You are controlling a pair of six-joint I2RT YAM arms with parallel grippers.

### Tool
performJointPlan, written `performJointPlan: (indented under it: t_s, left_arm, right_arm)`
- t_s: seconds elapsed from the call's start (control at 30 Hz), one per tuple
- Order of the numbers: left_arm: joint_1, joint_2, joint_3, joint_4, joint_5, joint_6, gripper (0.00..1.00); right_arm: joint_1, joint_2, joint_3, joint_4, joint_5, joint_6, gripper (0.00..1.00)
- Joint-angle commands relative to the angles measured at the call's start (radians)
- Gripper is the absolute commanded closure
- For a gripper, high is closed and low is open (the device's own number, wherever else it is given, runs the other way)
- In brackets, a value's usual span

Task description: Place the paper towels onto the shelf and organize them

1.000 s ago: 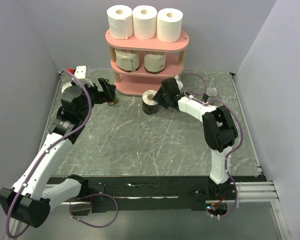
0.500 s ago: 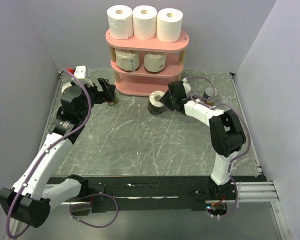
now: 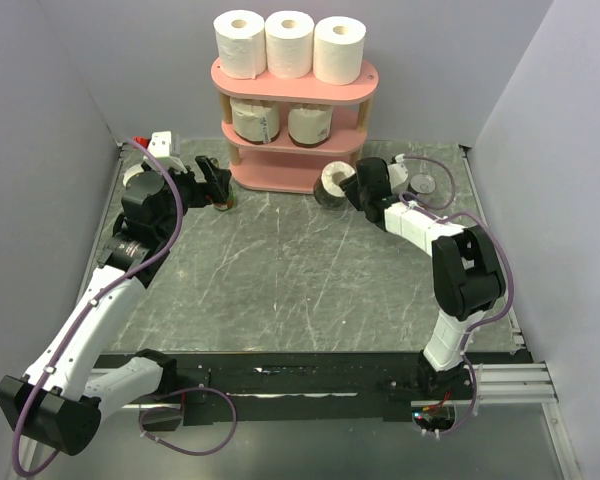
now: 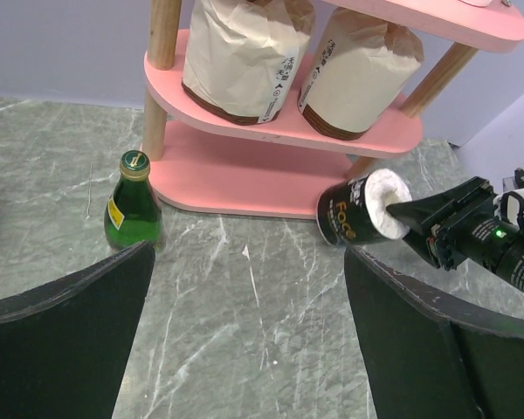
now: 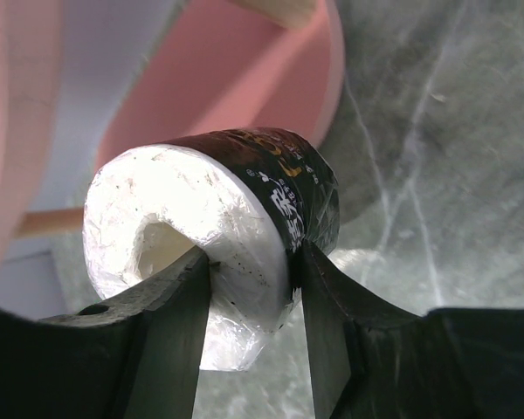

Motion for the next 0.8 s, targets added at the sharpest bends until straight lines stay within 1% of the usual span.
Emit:
performJointPlan:
  t_s: [0.0,0.13,0.33,0.6,0.7,0.77]
  left_arm:
    - [0.005,-0.018,-0.006,0.052,0.011,-0.019,0.04]
    - [0.005,-0.021,-0.003,0.052,0.017,-0.019,0.04]
    - [0.004,-0.033,-0.007,0.053,0.011,-0.019,0.04]
    - [0.004,-0.023,-0.006,0.052,0.011,-0.019,0.04]
    - [0.005,-0.024,-0.006,0.052,0.008,-0.017,0.04]
    - [0.004,-0.027,-0.006,0.052,0.005,-0.016,0.04]
  right_arm:
    - [-0.012,-0.017,0.011,0.160,0.060,0.077,0.53]
    - [-0.012,0.012,0.014,0.218,0.072,0.098,0.52]
    - [-0.018,0.067,0.046,0.252,0.077,0.127,0.50]
    - [-0.020,0.147,0.062,0.410,0.065,0.134,0.50]
    - [-0.017,0.173,0.108,0.375,0.062,0.126,0.49]
    - [-0.018,0.183,0.116,0.397,0.063,0.111,0.48]
